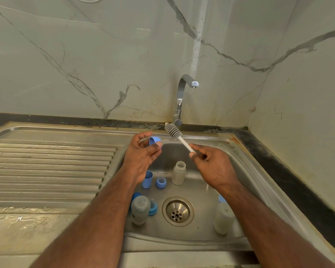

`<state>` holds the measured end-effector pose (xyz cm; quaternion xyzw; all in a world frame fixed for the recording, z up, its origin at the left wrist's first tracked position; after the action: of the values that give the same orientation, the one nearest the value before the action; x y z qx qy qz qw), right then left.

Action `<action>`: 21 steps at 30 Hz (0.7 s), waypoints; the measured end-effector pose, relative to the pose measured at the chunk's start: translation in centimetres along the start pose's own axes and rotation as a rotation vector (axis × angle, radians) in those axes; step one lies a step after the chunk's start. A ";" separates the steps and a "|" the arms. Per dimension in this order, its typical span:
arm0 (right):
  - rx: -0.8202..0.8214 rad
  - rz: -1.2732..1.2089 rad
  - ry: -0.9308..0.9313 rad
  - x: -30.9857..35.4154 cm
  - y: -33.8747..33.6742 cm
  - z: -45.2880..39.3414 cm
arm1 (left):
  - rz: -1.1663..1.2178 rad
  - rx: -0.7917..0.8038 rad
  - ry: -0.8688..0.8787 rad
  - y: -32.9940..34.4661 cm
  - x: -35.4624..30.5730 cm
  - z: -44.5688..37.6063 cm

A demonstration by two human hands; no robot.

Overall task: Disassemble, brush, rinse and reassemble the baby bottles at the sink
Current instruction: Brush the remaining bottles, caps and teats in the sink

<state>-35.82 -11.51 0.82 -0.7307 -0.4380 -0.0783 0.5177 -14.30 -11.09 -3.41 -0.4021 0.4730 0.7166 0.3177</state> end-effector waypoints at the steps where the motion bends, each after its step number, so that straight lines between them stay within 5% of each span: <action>1: 0.004 0.005 -0.007 0.1 0.1 0.0 | 0.000 -0.003 -0.005 0.0 0.1 0.0; 8: 0.112 0.038 -0.115 2.2 1.3 0.4 | -0.053 0.019 -0.019 0.0 0.2 0.1; 21: 0.090 0.105 -0.009 1.1 0.9 -0.2 | -0.001 0.061 -0.016 0.3 0.0 0.5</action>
<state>-34.47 -11.12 0.88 -0.7291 -0.4045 -0.0281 0.5513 -14.69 -10.71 -3.22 -0.3867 0.4918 0.7050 0.3340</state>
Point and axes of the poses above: each hand's wrist, its own z-axis away from the middle knuckle, its own y-axis out of the palm, x = y × z, the point moved 6 cm from there along -z, towards the middle knuckle, and after that the axes turned 13 degrees about -y, right-handed, at the moved point
